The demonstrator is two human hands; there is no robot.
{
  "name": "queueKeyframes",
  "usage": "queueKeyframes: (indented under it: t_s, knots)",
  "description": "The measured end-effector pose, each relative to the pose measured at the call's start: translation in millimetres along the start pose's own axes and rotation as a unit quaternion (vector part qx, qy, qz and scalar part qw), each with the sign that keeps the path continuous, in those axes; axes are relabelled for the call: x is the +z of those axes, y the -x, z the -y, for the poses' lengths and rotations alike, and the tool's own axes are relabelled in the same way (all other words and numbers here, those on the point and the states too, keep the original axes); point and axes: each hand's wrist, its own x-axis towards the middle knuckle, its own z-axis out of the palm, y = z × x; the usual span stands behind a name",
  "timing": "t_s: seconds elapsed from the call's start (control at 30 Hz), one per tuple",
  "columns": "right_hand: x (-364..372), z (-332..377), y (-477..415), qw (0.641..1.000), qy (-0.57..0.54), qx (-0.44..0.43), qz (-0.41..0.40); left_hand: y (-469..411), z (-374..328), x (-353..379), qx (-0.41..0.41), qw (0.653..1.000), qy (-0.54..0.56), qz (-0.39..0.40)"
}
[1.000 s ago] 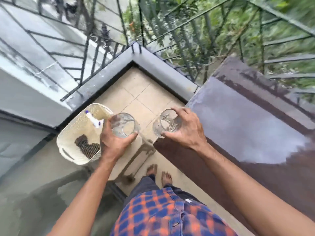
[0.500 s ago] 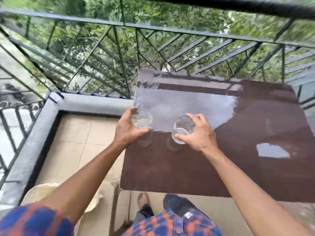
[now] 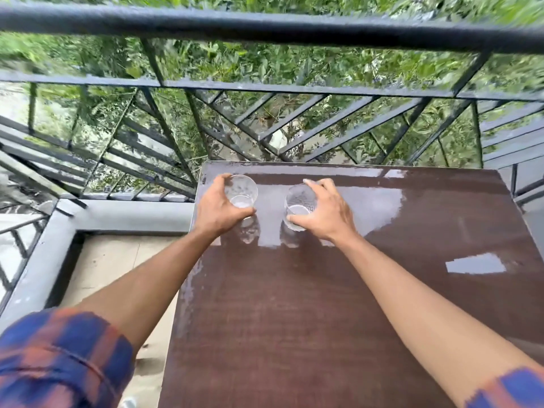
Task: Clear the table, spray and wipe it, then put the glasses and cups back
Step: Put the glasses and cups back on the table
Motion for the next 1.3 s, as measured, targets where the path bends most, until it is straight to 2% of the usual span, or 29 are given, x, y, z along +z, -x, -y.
queueKeyframes:
  t_s: [0.3,0.63,0.87,1.1,1.2,1.3]
  knots:
    - [10.4,-13.9,-74.6,1.000,-0.001,-0.031,0.004,-48.2,-4.9,20.8,-0.078,0.996,0.012,-0.029]
    - [22.2,-24.0,-81.9,0.998,-0.035,-0.050,0.008,-49.2,-6.7,39.1,-0.081,0.996,0.018,-0.034]
    - [23.1,-27.8,-72.9,0.997,-0.071,-0.007,0.019,-41.6,-7.5,35.3,-0.114,0.993,0.034,-0.006]
    - [38.6,-31.4,-23.0,0.973,-0.186,0.129,-0.052,37.0,22.0,11.9,-0.119,0.989,0.087,-0.030]
    - [58.1,-20.2,12.2,0.955,-0.239,0.174,-0.035,98.3,59.9,-5.0,-0.170,0.971,0.148,-0.073]
    - [90.9,8.8,59.2,0.964,-0.211,0.157,0.042,177.5,95.3,-29.4,-0.230,0.943,0.201,-0.131]
